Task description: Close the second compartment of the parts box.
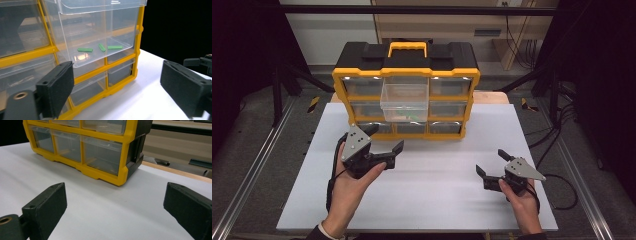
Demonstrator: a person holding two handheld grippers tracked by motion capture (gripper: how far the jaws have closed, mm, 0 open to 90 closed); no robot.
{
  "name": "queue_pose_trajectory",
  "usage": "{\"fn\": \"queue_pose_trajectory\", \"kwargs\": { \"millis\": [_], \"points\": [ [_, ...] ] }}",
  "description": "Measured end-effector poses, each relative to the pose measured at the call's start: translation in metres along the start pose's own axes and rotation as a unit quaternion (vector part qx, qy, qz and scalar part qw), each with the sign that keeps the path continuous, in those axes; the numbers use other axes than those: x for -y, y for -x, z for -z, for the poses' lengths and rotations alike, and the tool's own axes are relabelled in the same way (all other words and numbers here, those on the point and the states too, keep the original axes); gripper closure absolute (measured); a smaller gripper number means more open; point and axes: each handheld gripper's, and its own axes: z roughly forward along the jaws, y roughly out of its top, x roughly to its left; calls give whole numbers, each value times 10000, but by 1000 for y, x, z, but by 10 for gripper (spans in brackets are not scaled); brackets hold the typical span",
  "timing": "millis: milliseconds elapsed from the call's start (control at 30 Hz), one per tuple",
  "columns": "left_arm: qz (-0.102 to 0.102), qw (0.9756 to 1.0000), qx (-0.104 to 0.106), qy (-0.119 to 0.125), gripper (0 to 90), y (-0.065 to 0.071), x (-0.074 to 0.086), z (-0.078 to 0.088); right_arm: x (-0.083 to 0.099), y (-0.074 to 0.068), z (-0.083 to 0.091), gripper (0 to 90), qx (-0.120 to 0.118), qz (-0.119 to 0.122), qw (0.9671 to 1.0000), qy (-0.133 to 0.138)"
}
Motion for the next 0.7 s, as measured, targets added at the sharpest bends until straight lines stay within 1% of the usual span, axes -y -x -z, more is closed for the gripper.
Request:
{"fn": "queue_pose_trajectory", "kwargs": {
  "millis": [100, 133, 167, 200, 233, 267, 300, 333, 367, 433, 467, 500, 533, 600, 633, 700],
  "points": [
    [5, 10000, -36, 36, 190, 2, 2, 5, 0, 0, -1, 51, -10, -14, 10000, -1],
    [5, 10000, -36, 36, 209, 2, 2, 5, 0, 0, -1, 51, -17, 19, 10000, 23],
    [-16, 10000, 11, -7, 221, 3, 2, 7, 0, -1, -1, 51, -9, 12, 10000, -12],
    [28, 10000, 75, -32, 240, 4, 3, 7, 0, -1, -1, 51, -11, 10, 10000, -9],
    [28, 10000, 75, -32, 269, 4, 3, 7, 0, -1, -1, 51, -11, 10, 10000, -9],
    [15, 9999, 117, -49, 269, 4, 4, 7, 0, -1, -1, 51, -10, 7, 10000, -9],
    [2, 9999, 137, -48, 305, 5, 4, 7, 0, -1, -1, 51, -5, 8, 10000, -10],
    [-4, 9999, 147, -48, 305, 6, 5, 7, 0, -1, -1, 51, -3, 8, 10000, -9],
    [-28, 9998, 209, -38, 358, 7, 5, 7, 0, 0, -2, 51, -6, -3, 10000, 16],
    [-46, 9997, 244, -43, 412, 7, 4, 7, 0, 0, -2, 51, 4, 30, 10000, -8],
    [-44, 9997, 244, -28, 455, 6, 4, 7, 0, -1, -1, 51, -2, 14, 10000, -20],
    [-1, 9997, 255, 5, 499, 4, 3, 6, 0, -1, -2, 52, 7, 24, 10000, -16],
    [50, 9996, 274, 4, 522, 2, 2, 5, 0, -1, -1, 52, 6, 23, 10000, -12],
    [46, 9996, 281, 3, 581, 0, 1, 4, 0, -1, -1, 52, -10, 6, 10000, 3],
    [114, 9995, 286, 36, 606, -3, 0, 1, 0, -1, -1, 52, -12, -16, 10000, 6],
    [147, 9994, 324, 5, 666, -5, -2, -2, 0, -1, -1, 52, 4, 10, 10000, -22]
  ]
}}
